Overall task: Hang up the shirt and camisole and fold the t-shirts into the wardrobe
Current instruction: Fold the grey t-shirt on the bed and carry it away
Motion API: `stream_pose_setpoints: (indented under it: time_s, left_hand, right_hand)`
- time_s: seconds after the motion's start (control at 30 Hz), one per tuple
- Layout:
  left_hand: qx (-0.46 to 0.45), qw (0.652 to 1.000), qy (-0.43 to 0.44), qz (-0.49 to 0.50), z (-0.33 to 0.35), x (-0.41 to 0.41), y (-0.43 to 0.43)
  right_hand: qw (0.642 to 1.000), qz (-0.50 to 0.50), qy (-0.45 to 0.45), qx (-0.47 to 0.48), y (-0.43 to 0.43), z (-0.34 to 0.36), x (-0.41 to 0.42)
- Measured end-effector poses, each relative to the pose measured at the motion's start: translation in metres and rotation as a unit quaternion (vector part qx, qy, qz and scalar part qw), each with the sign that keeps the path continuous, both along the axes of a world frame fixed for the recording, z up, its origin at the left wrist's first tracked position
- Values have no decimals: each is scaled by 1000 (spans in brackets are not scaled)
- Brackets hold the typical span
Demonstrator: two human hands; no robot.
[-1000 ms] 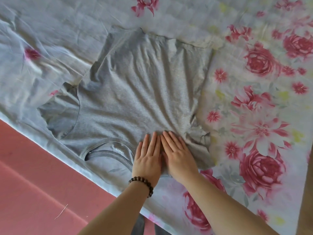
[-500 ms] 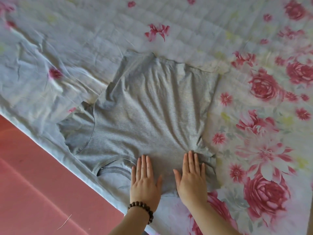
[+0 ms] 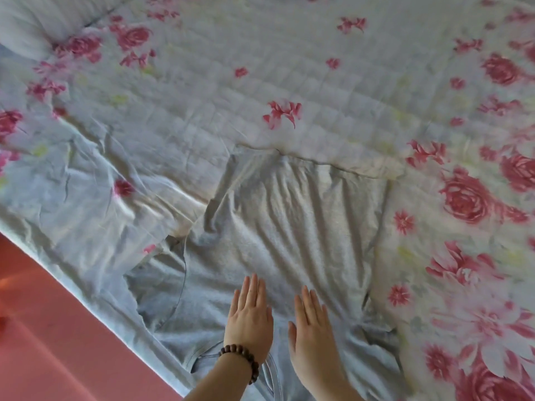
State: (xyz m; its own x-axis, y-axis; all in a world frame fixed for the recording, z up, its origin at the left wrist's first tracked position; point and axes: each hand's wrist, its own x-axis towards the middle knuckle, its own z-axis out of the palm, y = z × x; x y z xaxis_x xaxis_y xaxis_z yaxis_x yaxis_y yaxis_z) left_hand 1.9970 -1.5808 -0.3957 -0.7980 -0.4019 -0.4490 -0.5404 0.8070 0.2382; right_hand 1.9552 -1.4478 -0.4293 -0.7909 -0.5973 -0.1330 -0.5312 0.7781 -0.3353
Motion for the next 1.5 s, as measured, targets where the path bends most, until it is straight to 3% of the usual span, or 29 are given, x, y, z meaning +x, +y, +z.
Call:
stream_pose_setpoints:
  time_s: [0.1,0.17,0.33,0.5,0.73,0.93,1.07,1.2,1.33,1.5]
  left_hand:
    - [-29,997,53,-56,-32,-21,-27]
    - [10,994,42,-98,-47,-30,-49]
    - [21,977,112,-181,-78,-65,-110]
    - [-3,971,111,-214,-85,-119,-147]
    - [-44,971,121,-202,-87,-200,-169]
    - [-66,974,104,-190,-87,-254,-195]
    - [-79,980,99,-156,-88,-268,-214]
    - [-67,983,95,-141,-88,-271,-221]
    - [-46,986,97,-124,-75,-270,-226]
    - [-70,987,143,6,-47,-276,-273]
  right_hand:
    - [999,-5,40,-36,-38,-23,-12]
    - [996,-14,68,-55,-66,-39,-22]
    - [973,-139,154,-98,-123,-62,-54]
    - [982,-136,131,-25,-153,-54,-98]
    - [990,-121,60,34,-168,-58,-185]
    - [992,-94,61,63,-156,-60,-246]
    - [981,-153,79,91,-127,-59,-279]
    - [981,-143,71,114,-116,-60,-287]
    - [983,-152,48,89,-130,-47,-287]
    - [996,-70,54,-31,-179,-22,-309]
